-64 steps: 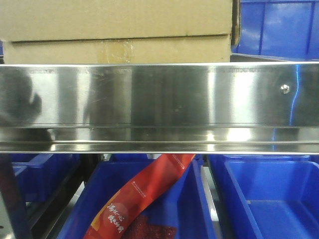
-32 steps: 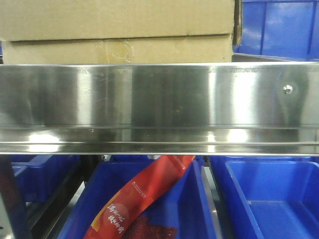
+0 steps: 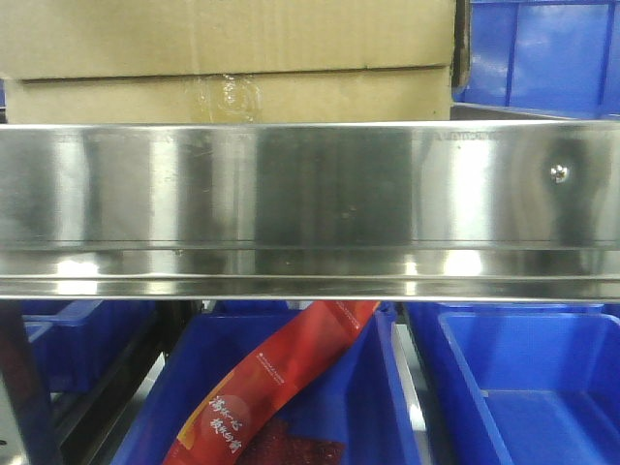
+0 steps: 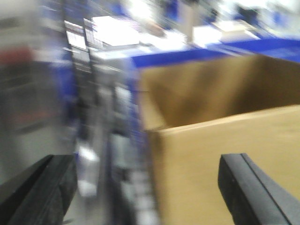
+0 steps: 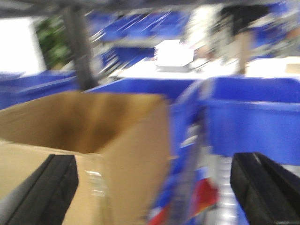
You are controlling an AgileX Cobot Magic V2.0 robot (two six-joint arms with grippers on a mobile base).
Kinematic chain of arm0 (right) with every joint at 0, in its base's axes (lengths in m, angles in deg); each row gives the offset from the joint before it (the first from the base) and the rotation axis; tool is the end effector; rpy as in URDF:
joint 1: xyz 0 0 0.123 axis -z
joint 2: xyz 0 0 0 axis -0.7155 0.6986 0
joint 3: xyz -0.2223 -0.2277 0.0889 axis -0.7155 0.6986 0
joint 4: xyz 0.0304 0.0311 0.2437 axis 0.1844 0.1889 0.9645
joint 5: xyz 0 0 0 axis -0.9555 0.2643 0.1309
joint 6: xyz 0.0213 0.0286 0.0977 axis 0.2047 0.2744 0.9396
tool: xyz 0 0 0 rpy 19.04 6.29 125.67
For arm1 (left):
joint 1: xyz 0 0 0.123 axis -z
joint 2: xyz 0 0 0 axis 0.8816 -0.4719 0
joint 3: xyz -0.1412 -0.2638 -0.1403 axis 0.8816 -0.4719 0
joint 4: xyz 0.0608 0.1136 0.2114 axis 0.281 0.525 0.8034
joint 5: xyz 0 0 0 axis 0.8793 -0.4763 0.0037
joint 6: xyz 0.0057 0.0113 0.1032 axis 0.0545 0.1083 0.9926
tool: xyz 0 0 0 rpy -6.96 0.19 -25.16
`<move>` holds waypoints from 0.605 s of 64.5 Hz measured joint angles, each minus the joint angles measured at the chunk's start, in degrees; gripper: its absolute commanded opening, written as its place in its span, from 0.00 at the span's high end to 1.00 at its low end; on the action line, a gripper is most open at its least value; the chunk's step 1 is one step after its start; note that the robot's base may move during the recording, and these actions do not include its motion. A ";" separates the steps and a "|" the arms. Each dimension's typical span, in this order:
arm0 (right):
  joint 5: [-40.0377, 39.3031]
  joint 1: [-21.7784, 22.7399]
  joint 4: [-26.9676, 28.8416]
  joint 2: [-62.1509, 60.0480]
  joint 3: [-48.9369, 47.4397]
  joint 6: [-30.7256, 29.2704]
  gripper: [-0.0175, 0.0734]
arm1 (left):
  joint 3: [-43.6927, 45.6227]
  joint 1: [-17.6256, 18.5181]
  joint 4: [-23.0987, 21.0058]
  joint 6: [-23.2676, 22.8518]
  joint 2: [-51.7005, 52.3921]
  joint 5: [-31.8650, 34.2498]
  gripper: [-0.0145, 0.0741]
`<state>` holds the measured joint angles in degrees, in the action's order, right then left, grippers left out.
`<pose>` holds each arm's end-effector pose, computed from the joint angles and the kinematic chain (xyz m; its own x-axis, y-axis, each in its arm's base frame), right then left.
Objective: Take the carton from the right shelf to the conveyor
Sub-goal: 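Pinch the carton's opposite side walls with left and right grippers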
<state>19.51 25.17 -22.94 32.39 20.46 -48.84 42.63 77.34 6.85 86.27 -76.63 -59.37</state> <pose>0.0948 0.0409 0.4760 -0.0873 0.0821 -0.9928 -0.3893 0.9146 0.1099 0.1187 -0.0268 0.4665 -0.1501 0.1359 -0.9793 0.2281 0.9685 0.0994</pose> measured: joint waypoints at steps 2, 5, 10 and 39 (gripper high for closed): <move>1.72 -1.98 0.00 2.52 -2.84 0.00 0.19 | 2.65 1.59 0.00 -0.07 -2.43 -1.83 0.25; 3.91 -4.49 0.00 6.21 -6.39 0.00 0.19 | 5.94 3.11 -0.10 -0.24 -5.38 -4.29 0.25; 8.72 -7.34 0.03 12.76 -14.04 0.00 0.19 | 13.23 4.15 -0.23 -1.87 -12.07 -7.97 0.25; 44.65 -8.31 -17.25 50.95 -64.75 10.72 0.19 | 56.50 -4.61 -2.69 -6.81 -45.39 -35.25 0.25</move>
<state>64.16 16.86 -40.19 83.34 -44.28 -38.13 99.13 72.73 4.16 79.46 -122.01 -94.62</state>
